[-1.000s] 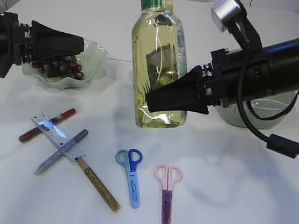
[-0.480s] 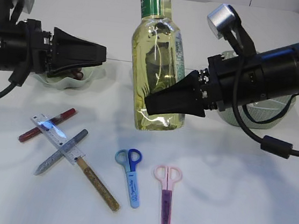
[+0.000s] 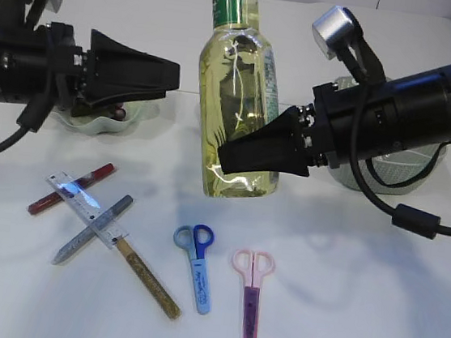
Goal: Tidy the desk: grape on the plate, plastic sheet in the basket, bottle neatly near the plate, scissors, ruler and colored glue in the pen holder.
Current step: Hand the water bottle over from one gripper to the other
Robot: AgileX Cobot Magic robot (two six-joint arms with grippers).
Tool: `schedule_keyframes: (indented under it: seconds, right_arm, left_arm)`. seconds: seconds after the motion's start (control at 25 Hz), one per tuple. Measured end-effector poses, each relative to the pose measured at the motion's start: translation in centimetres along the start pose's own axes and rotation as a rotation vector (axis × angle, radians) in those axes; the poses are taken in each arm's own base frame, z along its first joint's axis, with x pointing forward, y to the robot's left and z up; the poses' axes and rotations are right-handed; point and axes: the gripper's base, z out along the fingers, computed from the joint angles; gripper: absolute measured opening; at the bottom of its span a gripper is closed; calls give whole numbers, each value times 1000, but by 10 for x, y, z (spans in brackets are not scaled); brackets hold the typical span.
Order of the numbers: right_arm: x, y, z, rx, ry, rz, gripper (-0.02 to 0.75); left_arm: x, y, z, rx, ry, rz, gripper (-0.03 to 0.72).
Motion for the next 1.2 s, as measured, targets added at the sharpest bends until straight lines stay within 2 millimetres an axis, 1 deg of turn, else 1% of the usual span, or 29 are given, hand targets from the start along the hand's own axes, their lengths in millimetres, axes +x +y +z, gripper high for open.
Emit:
schedule_keyframes:
  seconds: [0.16, 0.28, 0.4, 0.48, 0.68, 0.84, 1.0, 1.16, 1.2]
  right_arm:
    - [1, 0, 0, 3, 8, 3, 455]
    - [1, 0, 0, 5, 8, 5, 455]
    - [1, 0, 0, 5, 8, 5, 455]
    - [0, -1, 0, 7, 4, 9, 455]
    - [-2, -1, 0, 7, -12, 13, 455]
    - [-3, -1, 0, 6, -18, 15, 455]
    - [-4, -1, 0, 7, -19, 13, 455]
    - [-4, -1, 0, 7, -20, 13, 455]
    - [-4, -1, 0, 7, -20, 13, 455]
  left_arm:
    - [-11, -19, -6, 16, -27, 60, 668]
    - [-15, -27, -9, 27, -37, 83, 637]
    - [-15, -28, -9, 30, -36, 86, 567]
    - [-15, -28, -9, 30, -36, 90, 548]
    - [-20, -27, -7, 32, -39, 114, 536]
    - [-18, -19, -4, 25, -31, 96, 533]
    - [-18, -12, -3, -49, -28, 53, 545]
    - [-18, -15, 2, -36, -21, 13, 648]
    - [-18, -17, 4, -27, -16, 10, 662]
